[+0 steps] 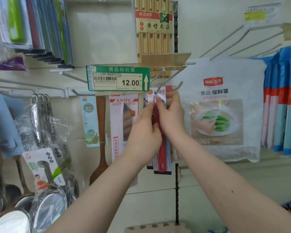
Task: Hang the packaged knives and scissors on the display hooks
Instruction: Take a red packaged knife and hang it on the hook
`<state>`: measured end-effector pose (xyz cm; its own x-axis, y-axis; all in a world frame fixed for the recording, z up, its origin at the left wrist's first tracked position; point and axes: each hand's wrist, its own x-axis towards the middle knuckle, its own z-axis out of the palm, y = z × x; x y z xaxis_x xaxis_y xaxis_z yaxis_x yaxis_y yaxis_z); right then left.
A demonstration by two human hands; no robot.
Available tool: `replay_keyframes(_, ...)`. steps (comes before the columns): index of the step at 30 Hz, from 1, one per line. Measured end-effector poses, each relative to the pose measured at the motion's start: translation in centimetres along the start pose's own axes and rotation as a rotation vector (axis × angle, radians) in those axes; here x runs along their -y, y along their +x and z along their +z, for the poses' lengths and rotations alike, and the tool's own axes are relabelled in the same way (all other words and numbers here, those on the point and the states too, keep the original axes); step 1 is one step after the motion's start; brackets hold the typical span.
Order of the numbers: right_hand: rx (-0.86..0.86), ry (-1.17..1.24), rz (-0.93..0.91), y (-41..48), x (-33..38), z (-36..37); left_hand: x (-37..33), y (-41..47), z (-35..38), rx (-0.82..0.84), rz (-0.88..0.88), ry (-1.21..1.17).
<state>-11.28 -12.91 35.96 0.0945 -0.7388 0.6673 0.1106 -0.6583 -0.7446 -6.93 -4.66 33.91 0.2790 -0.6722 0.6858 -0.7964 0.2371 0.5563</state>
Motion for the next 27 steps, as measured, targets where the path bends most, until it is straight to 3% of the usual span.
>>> replay_keyframes(11, -0.09, 0.053, -0.09, -2.4, -1.5, -0.9, 1.5, -2.0, 0.9, -0.143, 0.097, -0.192)
replay_keyframes(17, -0.02, 0.076, -0.177, -7.1, -3.9, -2.4, 2.9, -4.8, 2.7, -0.191, 0.15, -0.326)
replay_keyframes(27, 0.068, -0.012, 0.006, -16.1, -12.8, -4.5, 9.4, -11.9, 7.2, -0.14, -0.043, -0.405)
